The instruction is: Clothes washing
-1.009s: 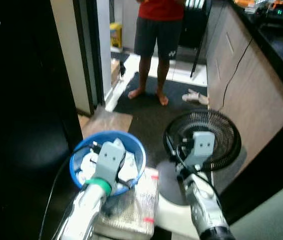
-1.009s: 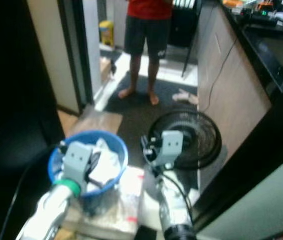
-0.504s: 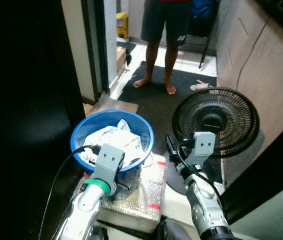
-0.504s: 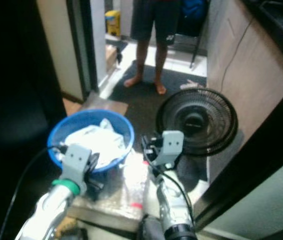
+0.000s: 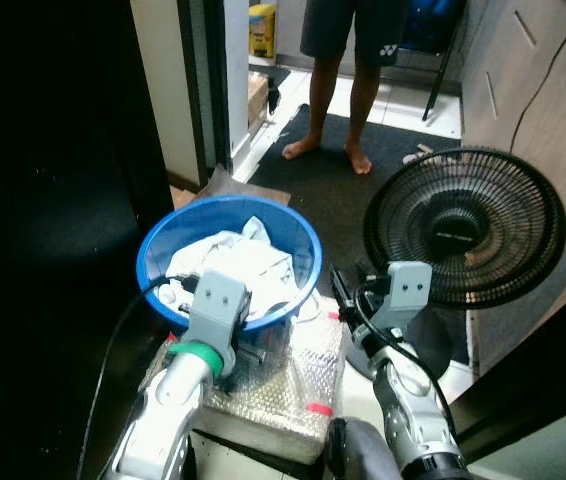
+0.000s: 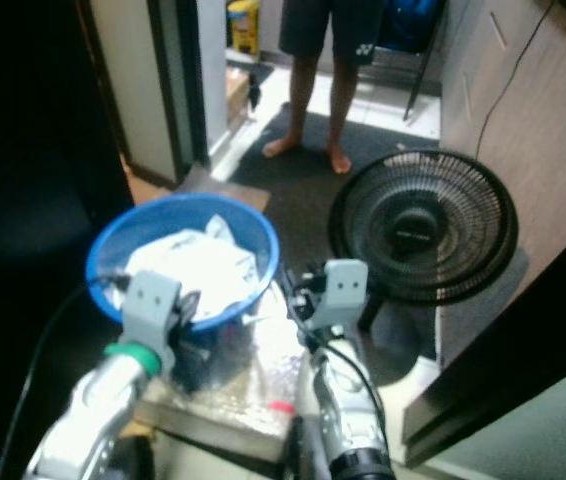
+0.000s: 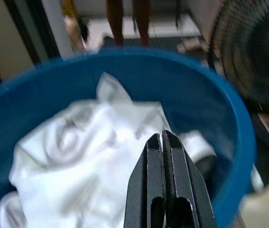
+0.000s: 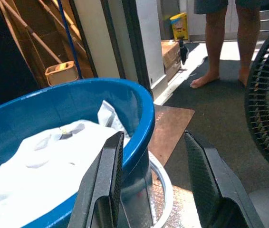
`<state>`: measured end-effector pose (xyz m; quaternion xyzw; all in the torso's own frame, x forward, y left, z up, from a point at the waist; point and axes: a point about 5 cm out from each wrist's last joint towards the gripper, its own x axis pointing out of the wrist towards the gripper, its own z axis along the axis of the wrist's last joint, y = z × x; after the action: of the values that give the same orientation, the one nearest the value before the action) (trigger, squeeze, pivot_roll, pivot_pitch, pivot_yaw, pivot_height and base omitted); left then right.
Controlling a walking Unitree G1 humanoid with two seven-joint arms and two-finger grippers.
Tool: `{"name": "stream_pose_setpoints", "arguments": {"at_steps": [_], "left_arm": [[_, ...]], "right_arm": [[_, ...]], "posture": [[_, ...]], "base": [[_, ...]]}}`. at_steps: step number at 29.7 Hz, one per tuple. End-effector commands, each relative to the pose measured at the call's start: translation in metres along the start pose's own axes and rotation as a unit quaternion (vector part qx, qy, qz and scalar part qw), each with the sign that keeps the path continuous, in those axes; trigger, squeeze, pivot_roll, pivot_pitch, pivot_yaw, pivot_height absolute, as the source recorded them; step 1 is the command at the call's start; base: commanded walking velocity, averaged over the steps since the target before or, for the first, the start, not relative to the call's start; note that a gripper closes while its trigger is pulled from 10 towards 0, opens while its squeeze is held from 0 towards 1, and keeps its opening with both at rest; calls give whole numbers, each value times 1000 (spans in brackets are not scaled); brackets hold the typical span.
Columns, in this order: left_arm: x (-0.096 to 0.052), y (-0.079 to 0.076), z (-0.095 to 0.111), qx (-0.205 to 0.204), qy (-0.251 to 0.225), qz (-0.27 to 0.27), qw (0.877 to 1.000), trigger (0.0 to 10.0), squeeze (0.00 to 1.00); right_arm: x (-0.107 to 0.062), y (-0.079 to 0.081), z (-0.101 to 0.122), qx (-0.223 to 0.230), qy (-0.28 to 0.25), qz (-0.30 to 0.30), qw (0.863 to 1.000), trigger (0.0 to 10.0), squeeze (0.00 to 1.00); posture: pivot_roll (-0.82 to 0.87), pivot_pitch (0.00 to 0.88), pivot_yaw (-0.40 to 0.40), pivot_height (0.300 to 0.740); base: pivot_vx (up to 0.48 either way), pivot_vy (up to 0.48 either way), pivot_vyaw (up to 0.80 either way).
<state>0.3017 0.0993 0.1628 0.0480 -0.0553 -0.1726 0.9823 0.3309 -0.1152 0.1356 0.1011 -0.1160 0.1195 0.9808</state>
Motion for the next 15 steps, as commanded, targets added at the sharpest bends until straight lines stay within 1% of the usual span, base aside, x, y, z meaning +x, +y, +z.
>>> {"name": "stream_pose_setpoints", "arguments": {"at_steps": [1,2,3,4,5,8,9,11,12,13,15], "left_arm": [[2,1,12,-11,-13,0,1000,10000,0],[2,1,12,-11,-13,0,1000,10000,0],[5,3,24,-14,-30,3,999,10000,0],[7,4,32,-17,-40,5,999,10000,0],[11,7,51,-20,-68,7,997,10000,0],[11,8,55,-21,-74,7,997,10000,0],[12,8,60,-17,-80,5,997,10000,0],[13,4,67,2,-83,-4,997,10000,0],[13,4,67,2,-83,-4,997,10000,0],[14,3,71,11,-82,-7,997,10000,0],[14,3,71,11,-81,-7,997,10000,0]], "right_arm": [[1,0,7,6,-10,-3,1000,10000,0],[1,0,7,6,-10,-3,1000,10000,0],[5,3,16,10,-28,1,1000,10000,0],[7,5,23,13,-40,4,999,10000,0],[15,11,44,20,-76,16,997,10000,0],[16,13,48,21,-83,19,996,10000,0],[18,15,54,18,-94,26,995,10000,0],[22,20,64,15,-109,36,993,10000,0],[22,20,64,15,-109,36,993,10000,0],[24,23,68,14,-115,41,992,10000,0],[24,23,69,14,-116,41,992,10000,0]], "posture": [[57,96,0,520],[57,96,0,520],[57,97,1,515],[57,97,1,510],[57,98,3,500],[57,98,3,495],[57,100,5,490],[58,103,5,486],[58,103,5,486],[56,105,6,486],[56,105,6,486]], "base": [[0,0,0],[0,0,0],[0,0,0],[0,0,0],[0,0,0],[0,0,0],[0,0,0],[0,0,0],[0,0,0],[0,0,0],[0,0,0]]}}
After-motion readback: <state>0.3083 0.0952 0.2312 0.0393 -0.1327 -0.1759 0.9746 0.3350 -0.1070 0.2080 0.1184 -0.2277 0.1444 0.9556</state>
